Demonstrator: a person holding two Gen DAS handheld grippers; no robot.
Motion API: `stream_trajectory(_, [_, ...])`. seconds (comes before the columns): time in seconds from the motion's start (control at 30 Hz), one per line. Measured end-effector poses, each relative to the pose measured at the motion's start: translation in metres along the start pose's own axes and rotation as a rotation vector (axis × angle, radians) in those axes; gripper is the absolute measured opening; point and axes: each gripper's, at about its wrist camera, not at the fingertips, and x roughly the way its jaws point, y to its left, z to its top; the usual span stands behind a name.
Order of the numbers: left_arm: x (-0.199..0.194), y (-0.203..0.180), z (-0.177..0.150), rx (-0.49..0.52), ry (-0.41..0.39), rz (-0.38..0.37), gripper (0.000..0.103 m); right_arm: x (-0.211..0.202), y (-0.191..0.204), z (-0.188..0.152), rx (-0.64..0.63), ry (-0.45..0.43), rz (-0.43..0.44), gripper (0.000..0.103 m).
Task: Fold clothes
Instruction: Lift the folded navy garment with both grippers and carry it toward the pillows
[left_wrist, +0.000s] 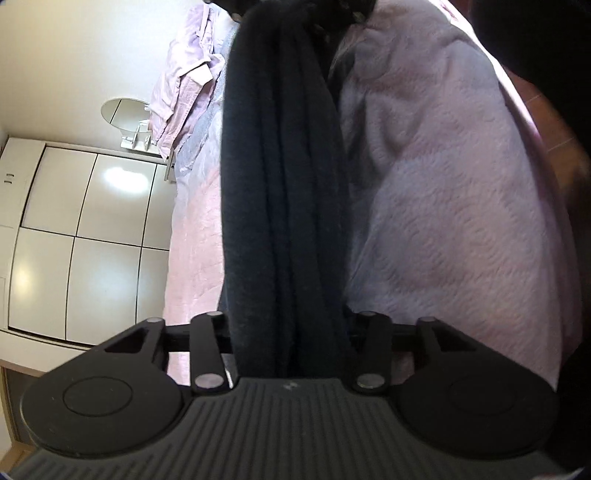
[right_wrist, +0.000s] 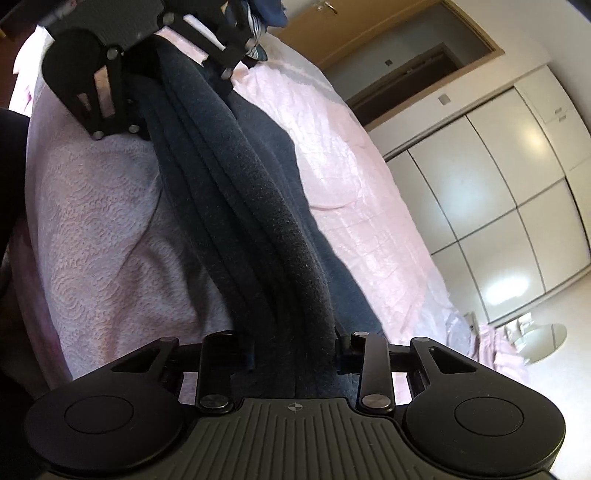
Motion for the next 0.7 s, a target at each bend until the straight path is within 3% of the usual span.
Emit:
stream_trajectory(0.37, [0.015, 0.078, -0.009, 0.018, -0.064, -0.108, 0.028, 0.005, -0.053, 0.003, 0.083, -0.082, 0.048, 0.031])
stream_trajectory(0.57, [-0.002, 0.139, 0.017, 0.040, -0.070, -0.284, 0.027, -0.028, -0.092, 0.012, 0.148, -0.001, 0.167, 0.030])
stream_trajectory(0.7, [-0.026, 0.196, 0.060, 0.040, -0.115, -0.391, 0.027, -0.087, -0.139, 0.009, 0.206, 0.085, 0.236, 0.030])
